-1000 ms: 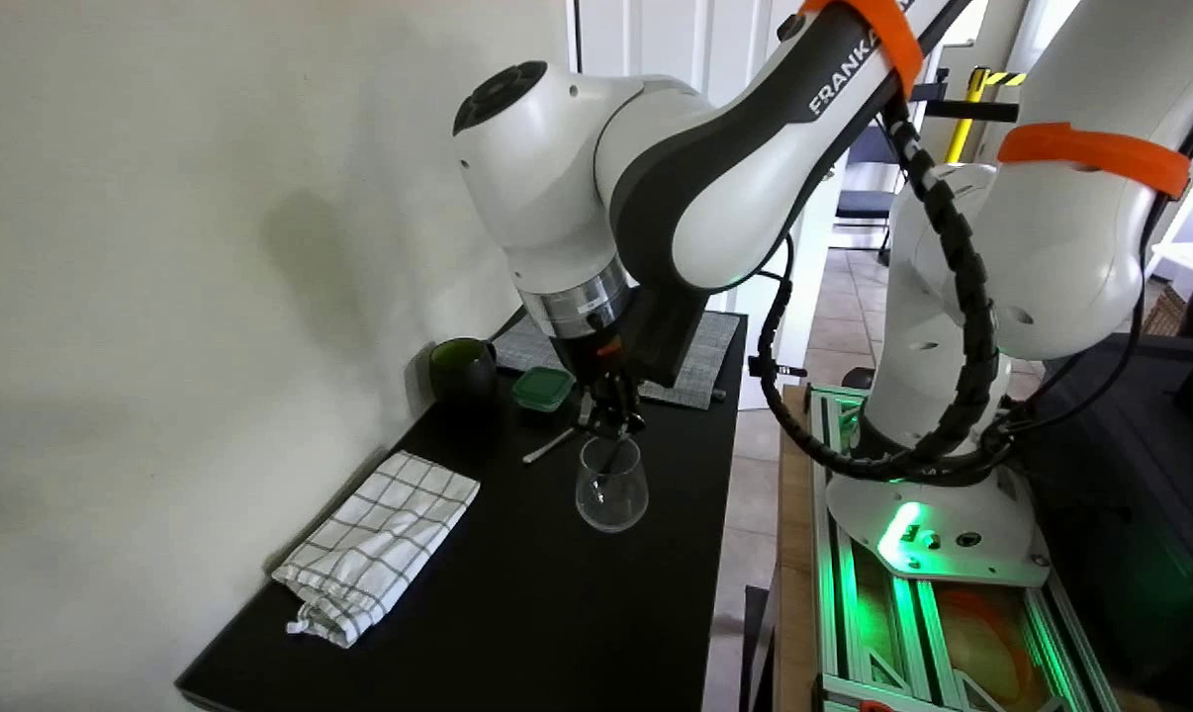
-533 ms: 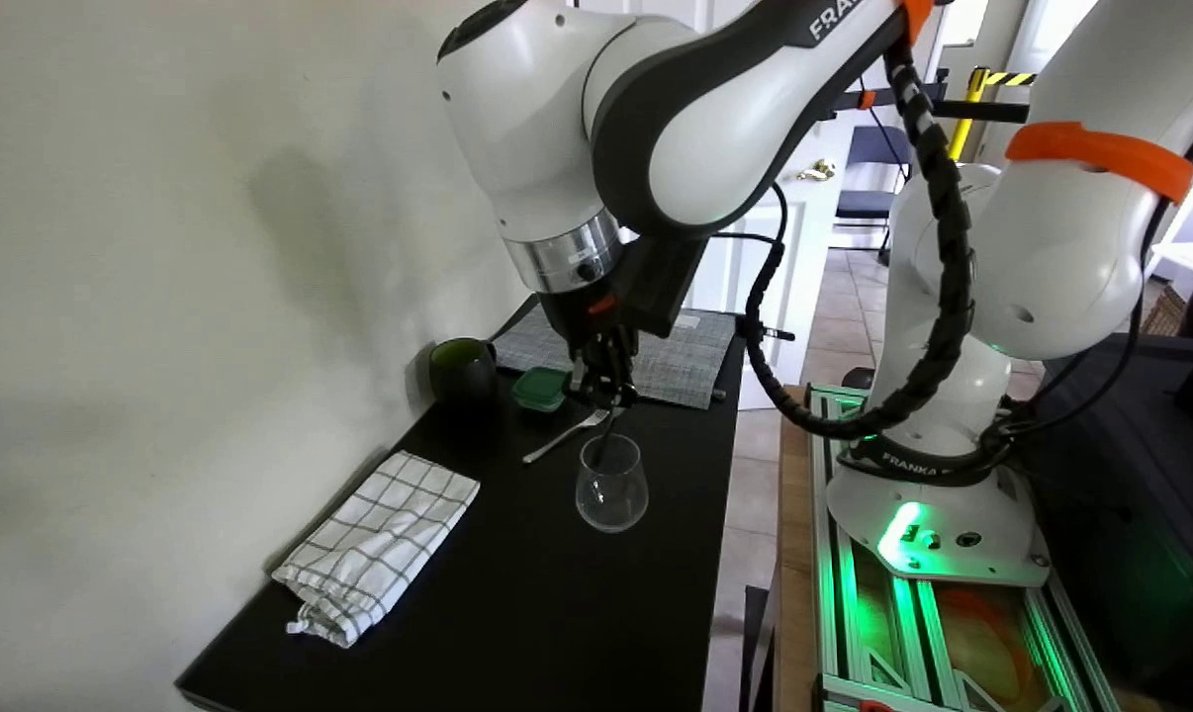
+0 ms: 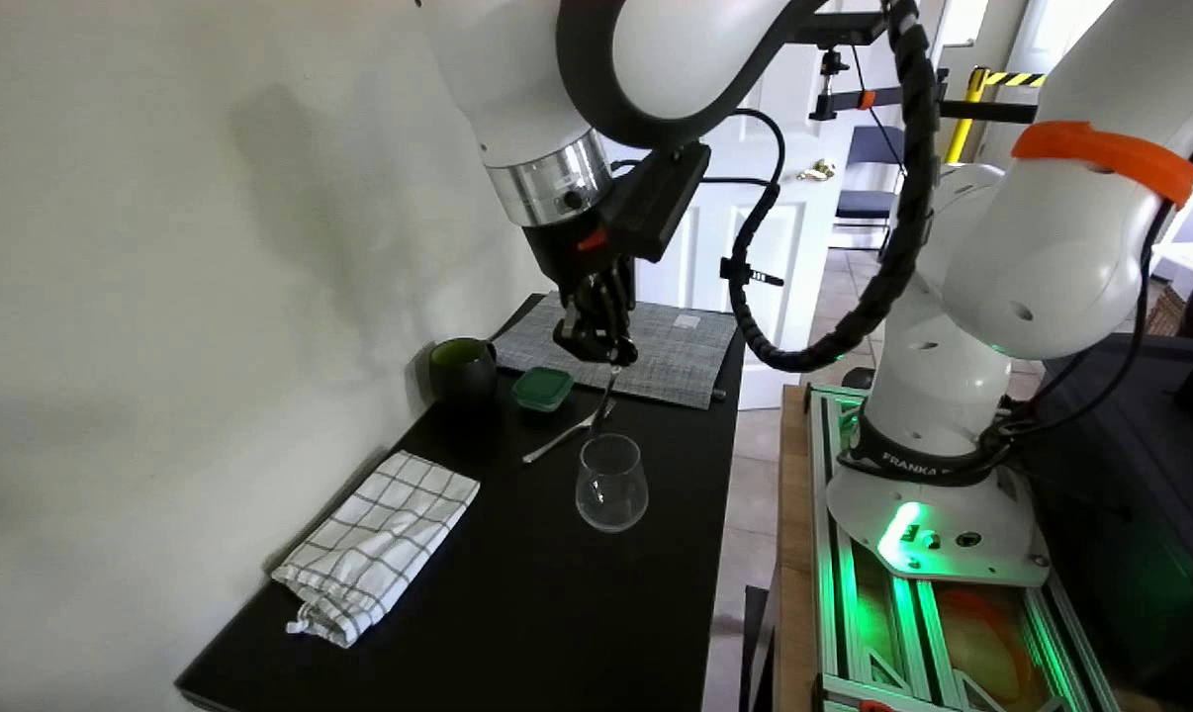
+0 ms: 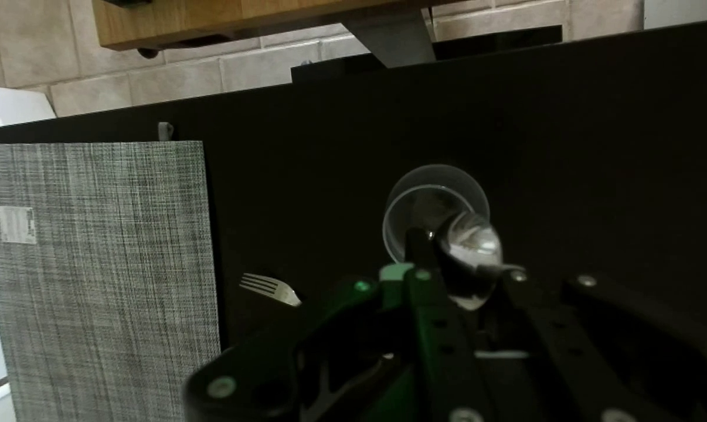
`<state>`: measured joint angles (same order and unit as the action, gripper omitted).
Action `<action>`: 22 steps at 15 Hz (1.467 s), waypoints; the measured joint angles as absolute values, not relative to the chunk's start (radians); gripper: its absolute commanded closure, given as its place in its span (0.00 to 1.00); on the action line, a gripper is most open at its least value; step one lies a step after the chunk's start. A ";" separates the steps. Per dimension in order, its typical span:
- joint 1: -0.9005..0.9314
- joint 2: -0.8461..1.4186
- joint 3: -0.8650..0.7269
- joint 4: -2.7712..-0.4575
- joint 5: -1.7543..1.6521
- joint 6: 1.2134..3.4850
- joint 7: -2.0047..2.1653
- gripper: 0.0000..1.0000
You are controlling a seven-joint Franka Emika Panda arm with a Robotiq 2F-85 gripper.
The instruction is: Remove the spoon from the cup
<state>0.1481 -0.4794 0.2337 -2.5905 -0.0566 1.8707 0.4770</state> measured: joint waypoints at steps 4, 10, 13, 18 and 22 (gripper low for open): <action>0.128 -0.488 0.229 -2.577 -0.061 1.856 0.476 0.97; 0.076 -0.488 0.203 -2.577 -0.093 1.856 0.472 0.97; 0.053 -0.489 0.192 -2.579 -0.122 1.861 0.469 0.97; 0.030 -0.490 0.169 -2.633 -0.184 1.990 0.432 0.97; 0.017 -0.490 0.130 -2.711 -0.188 2.139 0.368 0.97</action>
<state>0.0166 -0.4900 0.1303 -2.7113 -0.1882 2.1390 0.3679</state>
